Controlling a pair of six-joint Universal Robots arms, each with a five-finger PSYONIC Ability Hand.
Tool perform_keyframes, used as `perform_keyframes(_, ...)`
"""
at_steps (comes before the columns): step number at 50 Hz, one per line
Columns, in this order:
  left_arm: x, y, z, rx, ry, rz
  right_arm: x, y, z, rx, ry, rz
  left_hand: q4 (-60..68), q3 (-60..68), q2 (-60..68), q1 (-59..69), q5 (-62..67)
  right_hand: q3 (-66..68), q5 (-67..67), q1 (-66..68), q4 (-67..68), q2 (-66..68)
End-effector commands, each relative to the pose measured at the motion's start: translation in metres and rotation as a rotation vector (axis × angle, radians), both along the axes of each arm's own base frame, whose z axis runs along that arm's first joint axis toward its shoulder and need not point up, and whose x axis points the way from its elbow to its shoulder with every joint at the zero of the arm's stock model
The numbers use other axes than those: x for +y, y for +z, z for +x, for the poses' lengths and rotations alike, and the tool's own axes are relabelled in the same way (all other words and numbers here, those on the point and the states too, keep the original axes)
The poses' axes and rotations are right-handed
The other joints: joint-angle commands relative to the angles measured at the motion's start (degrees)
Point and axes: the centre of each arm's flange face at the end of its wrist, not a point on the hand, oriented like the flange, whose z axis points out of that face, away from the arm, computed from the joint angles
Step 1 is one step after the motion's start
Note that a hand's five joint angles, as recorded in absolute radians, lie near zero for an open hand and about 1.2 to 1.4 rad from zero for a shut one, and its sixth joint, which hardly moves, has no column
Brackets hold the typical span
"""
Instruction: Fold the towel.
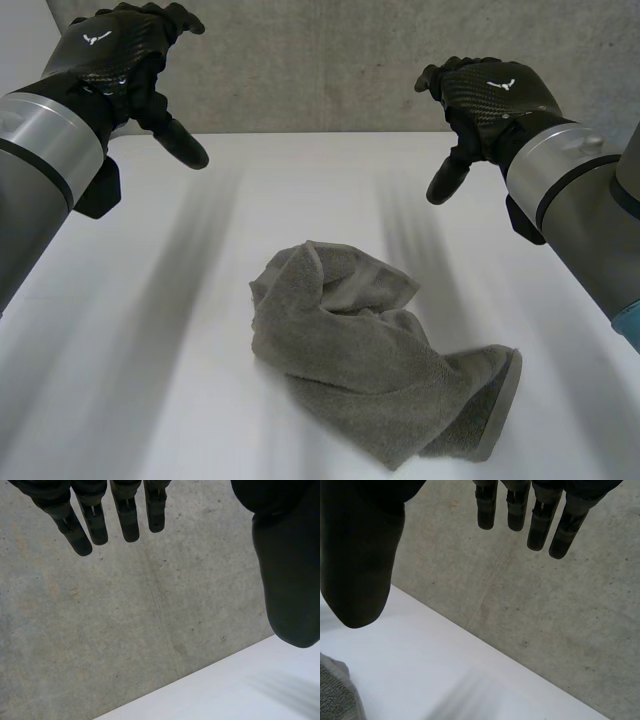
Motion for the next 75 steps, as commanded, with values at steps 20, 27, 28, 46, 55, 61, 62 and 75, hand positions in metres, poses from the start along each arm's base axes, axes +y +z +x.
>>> perform_keyframes(20,-0.002,-0.001,-0.001,0.001,-0.001,-0.003,0.043,-0.141,0.115,0.243,0.506,0.229,-5.38,-4.51,-5.04,-5.33,-13.04,65.64,66.71,66.86,65.13,65.50)
perform_keyframes(27,-0.001,0.003,0.001,0.009,0.002,-0.013,0.039,0.006,0.096,0.055,0.385,-0.124,-5.38,-4.51,-5.04,-5.33,-13.04,65.64,66.71,66.86,65.13,65.50)
perform_keyframes(28,-0.001,0.003,0.001,0.009,0.002,-0.013,0.040,0.044,0.082,0.000,0.360,-0.216,-5.38,-4.51,-5.04,-5.33,-13.04,65.64,66.71,66.86,65.13,65.50)
perform_keyframes(46,0.006,0.025,0.011,0.048,0.020,-0.089,0.060,-0.067,0.053,0.546,0.430,0.042,-5.38,-4.51,-5.04,-5.33,-13.04,-0.07,1.00,1.15,-0.58,-0.21)
perform_keyframes(55,0.004,0.016,0.008,0.031,0.016,-0.066,0.041,-0.026,0.052,0.350,0.243,-0.060,-5.38,-4.51,-5.04,-5.33,-13.04,-4.36,-3.29,-3.14,-4.87,-4.50)
perform_keyframes(61,0.001,0.010,0.006,0.021,0.013,-0.047,0.012,0.002,0.025,0.066,0.107,-0.028,-5.38,-4.51,-5.04,-5.33,-13.04,-4.36,-3.29,-3.14,-4.87,-4.50)
perform_keyframes(62,0.000,0.008,0.005,0.019,0.013,-0.043,0.012,0.002,0.024,0.066,0.107,-0.028,-5.38,-4.51,-5.04,-5.33,-13.04,-4.36,-3.29,-3.14,-4.87,-4.50)
perform_keyframes(75,-0.009,-0.006,0.001,-0.011,0.015,0.020,-0.007,-0.002,0.010,-0.011,0.031,0.016,-5.04,-4.18,-4.70,-5.00,-12.70,-4.36,-3.29,-3.14,-4.87,-4.50)
